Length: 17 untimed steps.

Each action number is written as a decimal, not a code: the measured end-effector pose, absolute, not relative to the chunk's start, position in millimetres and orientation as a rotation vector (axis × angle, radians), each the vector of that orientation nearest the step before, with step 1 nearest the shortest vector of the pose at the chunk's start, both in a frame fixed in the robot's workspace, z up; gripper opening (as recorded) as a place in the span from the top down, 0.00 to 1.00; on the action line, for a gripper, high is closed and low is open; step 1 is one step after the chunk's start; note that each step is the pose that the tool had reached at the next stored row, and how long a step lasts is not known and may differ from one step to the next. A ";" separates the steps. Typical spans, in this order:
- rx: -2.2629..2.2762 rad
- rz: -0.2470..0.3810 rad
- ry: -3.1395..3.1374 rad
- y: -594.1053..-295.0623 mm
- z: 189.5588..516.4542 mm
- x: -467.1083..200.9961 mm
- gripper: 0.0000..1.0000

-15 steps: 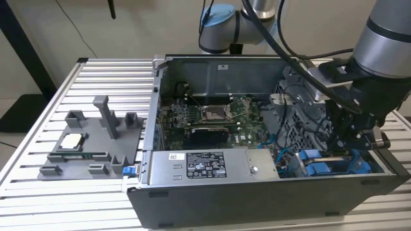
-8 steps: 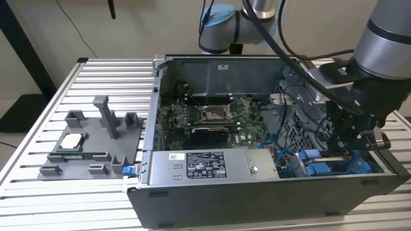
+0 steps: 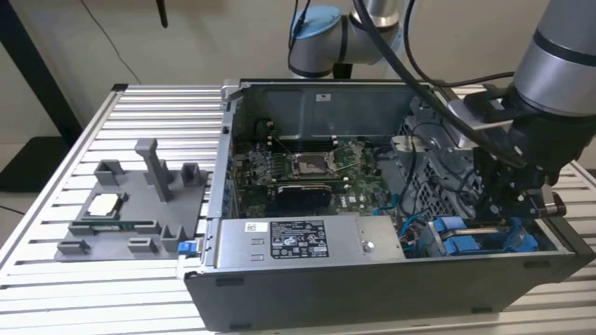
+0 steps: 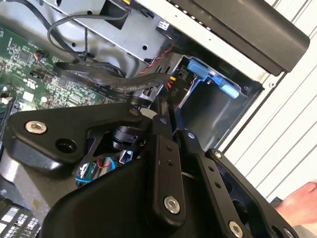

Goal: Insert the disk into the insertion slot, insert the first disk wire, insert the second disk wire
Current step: 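Insert the second disk wire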

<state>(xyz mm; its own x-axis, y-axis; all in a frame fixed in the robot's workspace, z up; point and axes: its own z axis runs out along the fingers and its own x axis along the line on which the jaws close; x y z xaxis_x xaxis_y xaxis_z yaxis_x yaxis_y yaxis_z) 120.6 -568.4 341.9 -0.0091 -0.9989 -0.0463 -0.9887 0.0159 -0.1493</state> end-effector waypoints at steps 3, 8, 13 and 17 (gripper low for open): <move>-2.109 -0.110 2.134 -568.3 340.3 120.7 0.84; -2.110 -0.110 2.132 -568.2 335.8 120.7 0.84; -2.109 -0.108 2.131 -568.2 337.3 120.7 0.76; -2.110 -0.109 2.131 -568.2 355.2 120.6 0.76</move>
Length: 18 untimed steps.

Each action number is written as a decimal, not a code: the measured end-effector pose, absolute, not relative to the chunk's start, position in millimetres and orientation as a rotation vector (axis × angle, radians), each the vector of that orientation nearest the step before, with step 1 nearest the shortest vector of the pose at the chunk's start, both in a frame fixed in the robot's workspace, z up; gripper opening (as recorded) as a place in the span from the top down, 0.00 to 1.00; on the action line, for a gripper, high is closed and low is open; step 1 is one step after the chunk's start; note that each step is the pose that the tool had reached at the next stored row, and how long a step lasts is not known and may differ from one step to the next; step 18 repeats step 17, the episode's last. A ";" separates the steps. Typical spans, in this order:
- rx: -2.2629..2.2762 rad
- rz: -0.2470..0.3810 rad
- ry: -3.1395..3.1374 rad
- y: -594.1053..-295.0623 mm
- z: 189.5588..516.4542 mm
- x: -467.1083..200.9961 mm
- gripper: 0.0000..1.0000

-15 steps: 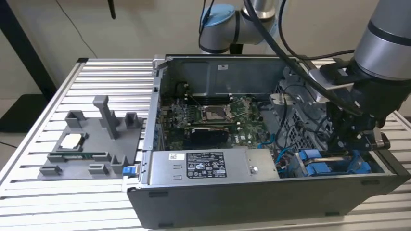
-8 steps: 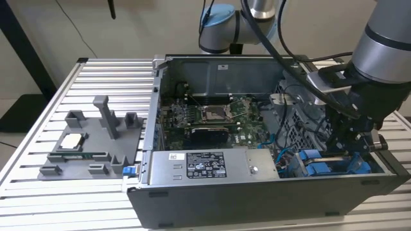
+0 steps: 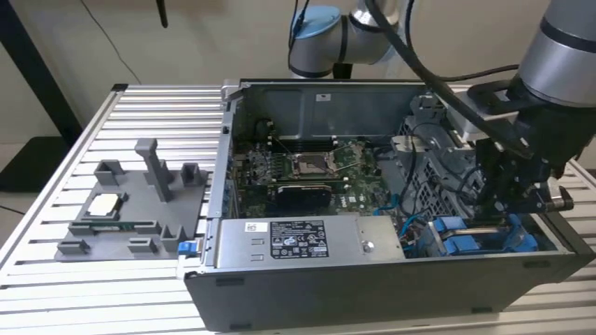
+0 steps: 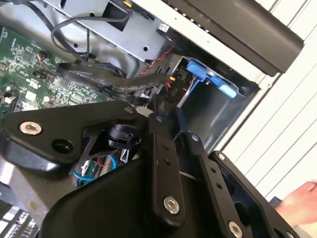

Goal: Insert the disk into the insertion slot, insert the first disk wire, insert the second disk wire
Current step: 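Insert the second disk wire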

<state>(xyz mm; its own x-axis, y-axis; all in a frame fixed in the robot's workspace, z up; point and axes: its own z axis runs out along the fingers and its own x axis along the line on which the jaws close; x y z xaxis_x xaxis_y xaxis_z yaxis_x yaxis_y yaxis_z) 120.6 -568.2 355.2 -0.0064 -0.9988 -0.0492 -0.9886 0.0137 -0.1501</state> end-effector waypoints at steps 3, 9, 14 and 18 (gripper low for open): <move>-2.110 -0.109 2.131 -568.2 366.0 120.7 0.76; -2.110 -0.109 2.131 -568.2 382.5 120.7 0.76; -2.110 -0.109 2.131 -568.2 383.4 120.7 0.76; -2.110 -0.109 2.131 -568.2 383.6 120.7 0.76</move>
